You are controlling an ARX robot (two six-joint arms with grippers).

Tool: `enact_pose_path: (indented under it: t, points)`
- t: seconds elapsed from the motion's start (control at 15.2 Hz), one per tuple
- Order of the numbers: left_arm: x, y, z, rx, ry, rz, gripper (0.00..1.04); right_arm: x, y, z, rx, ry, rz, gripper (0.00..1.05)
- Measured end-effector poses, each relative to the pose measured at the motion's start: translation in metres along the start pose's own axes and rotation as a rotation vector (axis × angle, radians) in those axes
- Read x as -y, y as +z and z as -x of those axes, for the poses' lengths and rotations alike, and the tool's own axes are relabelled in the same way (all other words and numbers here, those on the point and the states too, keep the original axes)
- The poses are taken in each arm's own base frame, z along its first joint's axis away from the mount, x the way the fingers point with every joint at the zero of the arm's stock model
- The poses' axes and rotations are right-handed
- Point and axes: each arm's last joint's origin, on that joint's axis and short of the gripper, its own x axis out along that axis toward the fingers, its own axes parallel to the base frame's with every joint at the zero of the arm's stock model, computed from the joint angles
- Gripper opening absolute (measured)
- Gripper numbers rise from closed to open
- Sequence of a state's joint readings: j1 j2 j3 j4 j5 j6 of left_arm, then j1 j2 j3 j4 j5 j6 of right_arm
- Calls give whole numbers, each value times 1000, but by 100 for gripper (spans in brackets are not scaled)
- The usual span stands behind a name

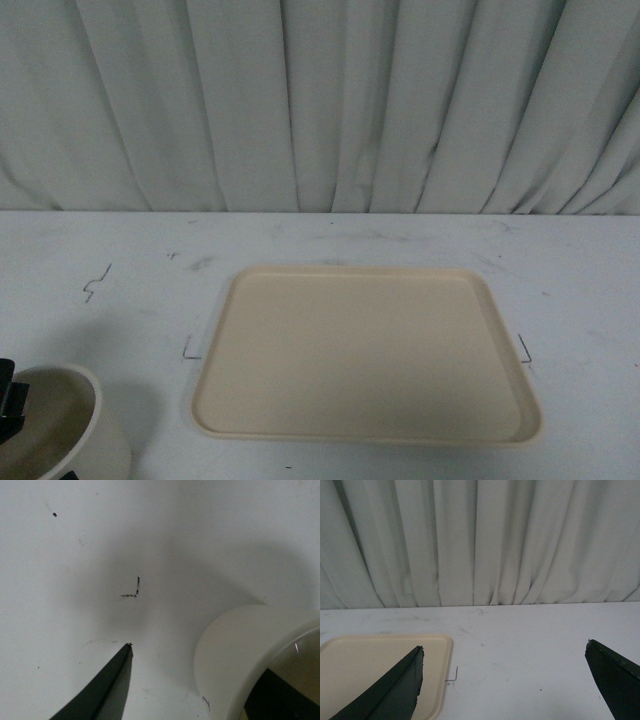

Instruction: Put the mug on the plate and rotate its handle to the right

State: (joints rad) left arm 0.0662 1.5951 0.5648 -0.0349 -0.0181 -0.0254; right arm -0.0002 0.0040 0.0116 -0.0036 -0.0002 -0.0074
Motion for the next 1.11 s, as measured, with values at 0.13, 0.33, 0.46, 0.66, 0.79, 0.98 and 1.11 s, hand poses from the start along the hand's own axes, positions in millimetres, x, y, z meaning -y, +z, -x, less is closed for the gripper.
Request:
enact_pose_path:
  t: [0.13,0.33,0.46,0.66,0.79,0.98,1.11]
  points:
    - [1,-1,-1,-6,-3,-3,43,0,0,0,0,0,0,98]
    - [1,0,0,-13,-2,-4,12,0,0,0,0,0,0,98]
    - [3,1,5,-18,3,-7,3,0,0,0,0,0,0,98]
    - [3,2,12,-17,1,-12,3,0,0,0,0,0,0,98]
    - [9,15,27,30,-8,-33,3,0,0,0,0,0,0,98]
    - [36,53,51,172,-62,-104,3,0,0,0,0,0,0,98]
    - [68,78,53,233,-123,-176,3,0,0,0,0,0,0,98]
